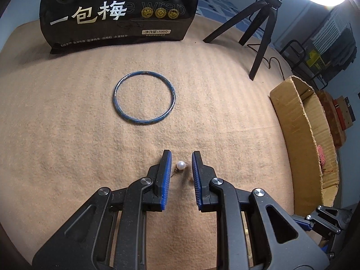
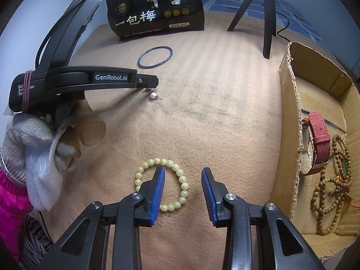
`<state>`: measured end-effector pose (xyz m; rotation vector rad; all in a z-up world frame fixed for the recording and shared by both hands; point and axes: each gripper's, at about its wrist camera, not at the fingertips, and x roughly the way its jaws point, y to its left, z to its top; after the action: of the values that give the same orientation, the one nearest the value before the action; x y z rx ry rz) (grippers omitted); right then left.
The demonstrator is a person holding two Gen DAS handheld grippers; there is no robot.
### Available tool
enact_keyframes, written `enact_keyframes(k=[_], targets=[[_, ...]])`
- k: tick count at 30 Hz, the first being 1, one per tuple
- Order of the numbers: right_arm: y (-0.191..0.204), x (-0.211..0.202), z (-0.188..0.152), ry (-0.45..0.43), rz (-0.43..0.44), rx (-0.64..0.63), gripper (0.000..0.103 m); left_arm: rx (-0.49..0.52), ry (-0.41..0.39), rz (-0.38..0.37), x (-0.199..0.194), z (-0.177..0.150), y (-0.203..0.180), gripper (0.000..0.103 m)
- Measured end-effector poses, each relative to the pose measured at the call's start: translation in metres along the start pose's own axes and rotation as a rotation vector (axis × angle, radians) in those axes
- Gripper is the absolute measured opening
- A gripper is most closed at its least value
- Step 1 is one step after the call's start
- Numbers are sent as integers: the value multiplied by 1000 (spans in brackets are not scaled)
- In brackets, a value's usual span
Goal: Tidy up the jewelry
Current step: 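Close the left tool on a pearl earring while the right tool grasps the cream bead bracelet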
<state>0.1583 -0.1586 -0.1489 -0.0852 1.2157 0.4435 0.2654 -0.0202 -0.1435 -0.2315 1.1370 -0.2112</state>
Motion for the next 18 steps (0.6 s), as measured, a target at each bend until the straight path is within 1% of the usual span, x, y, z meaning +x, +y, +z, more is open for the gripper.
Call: enact_keyframes(k=[3,9,11,13,14,15,18], targets=[[3,5,0,10,-6,-8,32,6,8,6,3,-2,1,9],[6,17,-1,36,-38,-24,29,1,4,12,6,-1,2,6],[7,21,-1,43,-50,-28,25,-1,3,10,5,-1,3,6],[8,23,-1,44,-55,-34,17,-4,1,10,4,-1,4,6],[8,23,0,43,-56,-35,14,-4,0,11,1,-2,6,6],[7,23,-1,41,-54,-34,6,-5,-2,13,0,-2,6,6],[8,20,-1,27,-50,-30,5,-8,-12,19,-7,-3,10,6]])
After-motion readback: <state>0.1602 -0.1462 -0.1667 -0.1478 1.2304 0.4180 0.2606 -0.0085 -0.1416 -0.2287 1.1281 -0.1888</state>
